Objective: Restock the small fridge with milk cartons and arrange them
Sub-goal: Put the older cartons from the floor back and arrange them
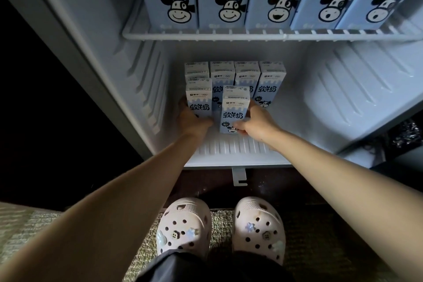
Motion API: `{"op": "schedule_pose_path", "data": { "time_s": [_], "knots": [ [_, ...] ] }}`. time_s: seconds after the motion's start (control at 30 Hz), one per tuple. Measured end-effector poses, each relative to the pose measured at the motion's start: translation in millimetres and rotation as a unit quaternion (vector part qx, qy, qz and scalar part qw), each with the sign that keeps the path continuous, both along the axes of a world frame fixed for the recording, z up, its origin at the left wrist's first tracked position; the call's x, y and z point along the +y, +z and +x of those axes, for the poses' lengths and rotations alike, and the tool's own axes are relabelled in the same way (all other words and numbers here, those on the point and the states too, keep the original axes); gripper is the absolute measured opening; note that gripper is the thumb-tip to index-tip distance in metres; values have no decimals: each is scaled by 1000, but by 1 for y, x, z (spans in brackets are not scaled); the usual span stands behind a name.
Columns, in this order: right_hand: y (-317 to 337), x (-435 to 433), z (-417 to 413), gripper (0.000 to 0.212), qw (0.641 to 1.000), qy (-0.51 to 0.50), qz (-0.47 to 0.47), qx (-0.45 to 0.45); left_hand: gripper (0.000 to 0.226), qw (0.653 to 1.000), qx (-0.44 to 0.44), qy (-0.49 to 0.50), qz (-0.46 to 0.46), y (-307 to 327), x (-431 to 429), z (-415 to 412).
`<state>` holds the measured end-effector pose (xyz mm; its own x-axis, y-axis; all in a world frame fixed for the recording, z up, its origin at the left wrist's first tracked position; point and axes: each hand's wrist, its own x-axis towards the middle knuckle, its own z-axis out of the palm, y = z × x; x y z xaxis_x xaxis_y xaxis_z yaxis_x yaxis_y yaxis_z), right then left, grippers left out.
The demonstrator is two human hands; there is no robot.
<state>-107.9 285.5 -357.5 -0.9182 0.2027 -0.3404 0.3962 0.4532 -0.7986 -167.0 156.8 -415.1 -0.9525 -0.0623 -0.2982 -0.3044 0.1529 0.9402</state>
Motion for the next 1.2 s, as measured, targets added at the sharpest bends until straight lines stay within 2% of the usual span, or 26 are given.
{"op": "schedule_pose_path", "data": {
  "time_s": [0.17,0.33,0.47,0.53,0.6,0.63,0.7,0.73,0.77,0.8,0.83,0.9,1.0,1.2],
  "knots": [
    [-1,-5,-11,56,1000,-1,22,6,65,1000,7,-9,-13,5,-1,1],
    [-6,-6,-19,51,999,1,43,0,68,999,24,-18,12,11,-4,4],
    [-9,-9,-20,36,997,9,81,-3,63,998,14,-50,31,14,-11,3],
    [-10,-11,-23,29,995,16,103,-5,54,998,15,-55,2,16,-11,4],
    [-14,-13,-27,12,993,2,115,-14,50,998,17,-53,-23,18,-10,4],
    [-15,-16,-28,13,993,-13,116,-14,49,998,18,-54,-29,19,-9,4],
    [-20,-18,-29,36,993,-32,114,-28,48,997,20,-57,-41,21,-8,5],
    [-22,-20,-29,33,993,-45,103,-23,48,997,19,-55,-45,21,-7,5],
    [-24,-22,-30,18,994,-53,97,-25,48,997,17,-54,-53,21,-7,5],
    [-24,-25,-28,13,994,-60,90,-19,48,997,15,-49,-63,21,-7,6],
    [-26,-28,-26,31,994,-68,87,-17,48,996,15,-46,-76,21,-6,6],
    [-29,-34,-22,44,993,-82,83,10,46,995,16,-37,-87,21,-5,6],
    [-31,-39,-19,50,991,-101,71,41,42,991,6,-43,-124,23,-5,8],
    [-23,-37,-12,48,993,-90,73,23,42,985,-7,-76,-156,29,-10,12]
  ]
}}
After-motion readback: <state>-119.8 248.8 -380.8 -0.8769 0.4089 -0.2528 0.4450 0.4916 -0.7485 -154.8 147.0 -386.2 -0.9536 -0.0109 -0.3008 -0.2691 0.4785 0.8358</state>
